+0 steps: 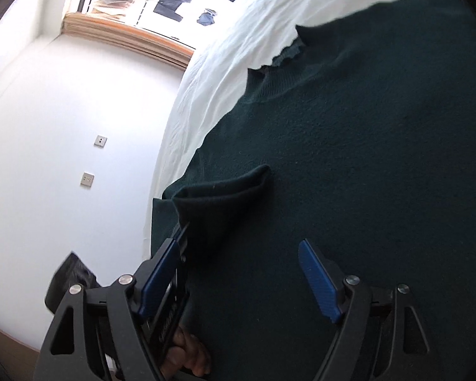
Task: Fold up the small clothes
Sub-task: 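Fold the held sleeve across the sweater body with the left tool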
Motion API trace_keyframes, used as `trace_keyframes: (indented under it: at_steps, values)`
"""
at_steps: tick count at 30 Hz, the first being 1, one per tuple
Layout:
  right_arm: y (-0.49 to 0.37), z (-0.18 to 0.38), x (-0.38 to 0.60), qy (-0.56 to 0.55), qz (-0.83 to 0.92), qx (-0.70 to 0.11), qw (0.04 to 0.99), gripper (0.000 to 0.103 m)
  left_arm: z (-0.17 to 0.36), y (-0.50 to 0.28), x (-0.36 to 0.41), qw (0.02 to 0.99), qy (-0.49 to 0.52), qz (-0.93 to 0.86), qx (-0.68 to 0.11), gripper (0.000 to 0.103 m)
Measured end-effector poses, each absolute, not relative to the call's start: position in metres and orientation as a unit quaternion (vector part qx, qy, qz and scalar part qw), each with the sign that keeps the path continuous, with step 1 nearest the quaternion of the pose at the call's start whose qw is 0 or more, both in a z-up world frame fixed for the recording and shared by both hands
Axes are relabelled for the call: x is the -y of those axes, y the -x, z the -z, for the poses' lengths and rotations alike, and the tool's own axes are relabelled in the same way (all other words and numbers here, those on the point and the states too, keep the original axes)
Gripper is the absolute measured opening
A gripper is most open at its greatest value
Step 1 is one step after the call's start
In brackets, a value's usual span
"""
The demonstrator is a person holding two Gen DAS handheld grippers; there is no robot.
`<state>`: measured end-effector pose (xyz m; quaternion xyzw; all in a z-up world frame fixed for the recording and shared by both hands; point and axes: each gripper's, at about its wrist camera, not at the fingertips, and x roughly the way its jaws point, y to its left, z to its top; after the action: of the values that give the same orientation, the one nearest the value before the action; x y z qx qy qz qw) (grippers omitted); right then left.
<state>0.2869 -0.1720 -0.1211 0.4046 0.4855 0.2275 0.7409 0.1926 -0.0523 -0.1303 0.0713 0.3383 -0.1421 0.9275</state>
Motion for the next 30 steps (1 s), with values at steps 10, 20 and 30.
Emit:
trace_keyframes:
  at_steps: [10,20,30]
  values:
    - [-0.306,0.125,0.158,-0.417,-0.224,-0.512,0.716,0.083,0.104,-0.149,0.029,0.924,-0.131,0.176,-0.313,0.010]
    - [-0.330,0.130,0.124,-0.370,-0.239,-0.552,0.708,0.062,0.104,-0.150,0.000,0.925,-0.064,0.180,-0.330,0.010]
    - [-0.345,0.092,0.139,-0.281,-0.191,-0.505,0.793,0.009,0.111,-0.169,-0.035,0.919,0.024,0.143,-0.367,0.010]
